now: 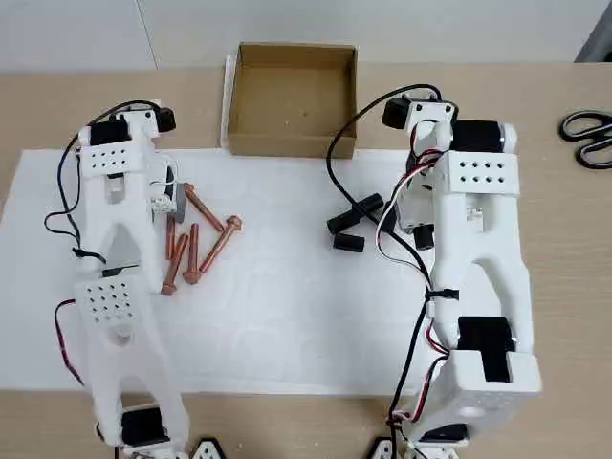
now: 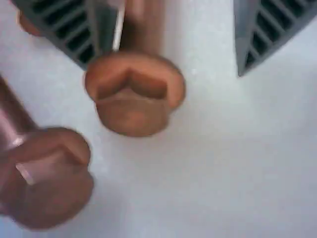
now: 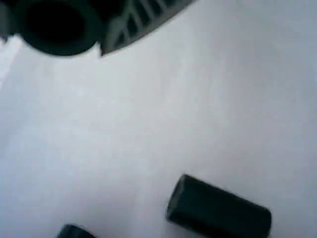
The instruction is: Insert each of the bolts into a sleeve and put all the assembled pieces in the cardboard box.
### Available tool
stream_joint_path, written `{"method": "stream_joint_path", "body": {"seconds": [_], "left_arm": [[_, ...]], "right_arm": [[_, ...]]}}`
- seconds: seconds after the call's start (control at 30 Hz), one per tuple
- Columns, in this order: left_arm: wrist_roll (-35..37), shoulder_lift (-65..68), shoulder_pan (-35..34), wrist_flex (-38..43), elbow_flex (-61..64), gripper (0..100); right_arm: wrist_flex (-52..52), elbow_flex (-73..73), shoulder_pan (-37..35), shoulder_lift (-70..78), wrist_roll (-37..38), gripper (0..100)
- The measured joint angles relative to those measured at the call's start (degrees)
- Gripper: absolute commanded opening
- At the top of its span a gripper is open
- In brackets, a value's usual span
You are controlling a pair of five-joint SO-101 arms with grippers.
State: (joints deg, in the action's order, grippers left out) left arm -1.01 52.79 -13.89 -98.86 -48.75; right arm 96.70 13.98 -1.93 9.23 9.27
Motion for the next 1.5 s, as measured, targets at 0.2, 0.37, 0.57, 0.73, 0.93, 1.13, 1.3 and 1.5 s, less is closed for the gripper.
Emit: {"method": "stream_joint_path", "body": {"seconds": [0.2,0.37,0.57,0.73,0.93,1.13,1.3,1.5], "left_arm": [[0.0,1.76,0.18,-0.09,-2.46,15],[1.14,2.73,0.18,-0.09,-4.31,14],[2.11,2.81,0.53,-0.09,-4.57,5],[2.37,2.81,0.79,-0.09,-4.66,1],[2.37,4.13,0.79,-0.09,-5.89,1],[2.37,3.87,1.32,-0.88,-8.26,1],[4.84,-5.98,0.97,-0.62,-7.74,1],[13.36,-24.62,0.35,-0.62,0.62,1]], "right_arm": [[0.0,0.0,0.0,0.0,0.0,0.7],[0.0,-0.26,0.0,0.0,0.0,0.7],[0.0,-3.34,0.09,0.0,0.0,0.7],[0.0,-3.43,0.0,0.0,0.0,0.7],[0.0,-3.43,0.0,0.0,0.0,0.7],[0.0,-3.43,0.0,0.0,0.0,0.7],[0.0,-3.43,0.0,-0.44,0.0,0.6],[0.0,-3.43,0.09,-10.64,0.0,0.6]]}}
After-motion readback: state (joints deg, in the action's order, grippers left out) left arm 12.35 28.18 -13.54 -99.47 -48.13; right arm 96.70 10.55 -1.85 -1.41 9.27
